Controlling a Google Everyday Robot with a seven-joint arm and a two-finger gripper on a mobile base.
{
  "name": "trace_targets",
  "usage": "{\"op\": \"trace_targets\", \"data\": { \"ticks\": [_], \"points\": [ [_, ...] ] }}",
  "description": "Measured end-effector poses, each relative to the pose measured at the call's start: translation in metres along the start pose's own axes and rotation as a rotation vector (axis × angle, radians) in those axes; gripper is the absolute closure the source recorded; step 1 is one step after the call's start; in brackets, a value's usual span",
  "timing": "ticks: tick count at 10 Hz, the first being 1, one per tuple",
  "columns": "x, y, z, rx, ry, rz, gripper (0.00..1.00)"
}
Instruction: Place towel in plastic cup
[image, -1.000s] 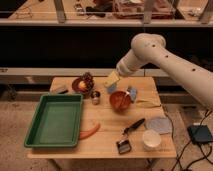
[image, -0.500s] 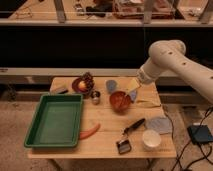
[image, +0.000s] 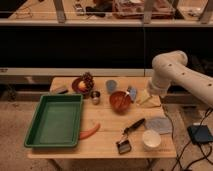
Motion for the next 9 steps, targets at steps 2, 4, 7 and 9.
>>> {"op": "trace_targets", "data": {
  "ticks": [2, 4, 7, 9],
  "points": [
    [-0.0139, 0.0130, 0.0051, -0.021, -0.029, 0.055, 0.22],
    [-0.0144, 0.0120, 0.0056, -0.020, -0.033, 0.056, 0.22],
    [-0.0158, 0.0133, 0.0055, -0.020, -0.033, 0.059, 0.22],
    [-0.0132, 0.0120, 0.0072, -0.039, -0.039, 0.072, 0.22]
  ]
}}
